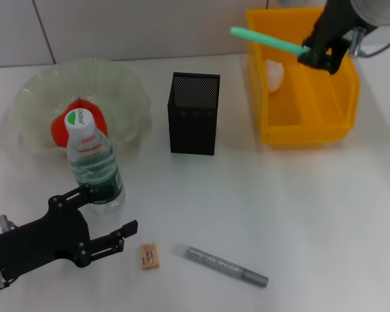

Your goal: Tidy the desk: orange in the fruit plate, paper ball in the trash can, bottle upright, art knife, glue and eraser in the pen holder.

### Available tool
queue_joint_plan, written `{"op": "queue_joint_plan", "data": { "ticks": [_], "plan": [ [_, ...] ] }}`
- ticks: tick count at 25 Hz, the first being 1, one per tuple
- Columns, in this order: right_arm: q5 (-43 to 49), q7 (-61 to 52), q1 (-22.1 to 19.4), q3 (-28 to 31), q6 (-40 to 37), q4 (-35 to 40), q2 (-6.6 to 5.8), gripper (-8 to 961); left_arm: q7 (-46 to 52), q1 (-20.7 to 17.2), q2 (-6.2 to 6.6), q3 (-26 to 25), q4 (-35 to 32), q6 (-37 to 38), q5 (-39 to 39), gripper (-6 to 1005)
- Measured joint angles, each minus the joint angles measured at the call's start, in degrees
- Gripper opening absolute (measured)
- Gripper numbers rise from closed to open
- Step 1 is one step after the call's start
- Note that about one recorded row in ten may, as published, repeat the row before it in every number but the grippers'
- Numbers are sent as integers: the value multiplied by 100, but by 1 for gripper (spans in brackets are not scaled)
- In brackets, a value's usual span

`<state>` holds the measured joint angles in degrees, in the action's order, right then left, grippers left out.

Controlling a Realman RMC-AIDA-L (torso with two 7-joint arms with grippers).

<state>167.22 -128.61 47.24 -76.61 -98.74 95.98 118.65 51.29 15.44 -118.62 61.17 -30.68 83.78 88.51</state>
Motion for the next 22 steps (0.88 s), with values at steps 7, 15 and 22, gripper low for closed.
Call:
{"op": "queue_joint_plan", "data": {
  "ticks": [7,15,22],
  "plan": [
    [15,1163,-261,-204,769,279,23,154,30,25,2,0,2,38,-11,785],
    [19,2547,-631,-676,1599,435,43,153,50,-2,-17,0,123,0,-49,785],
    [30,3320,-713,-1097,1831,277,38,153,29,3,-10,0,253,-29,-158,785]
  ]
}}
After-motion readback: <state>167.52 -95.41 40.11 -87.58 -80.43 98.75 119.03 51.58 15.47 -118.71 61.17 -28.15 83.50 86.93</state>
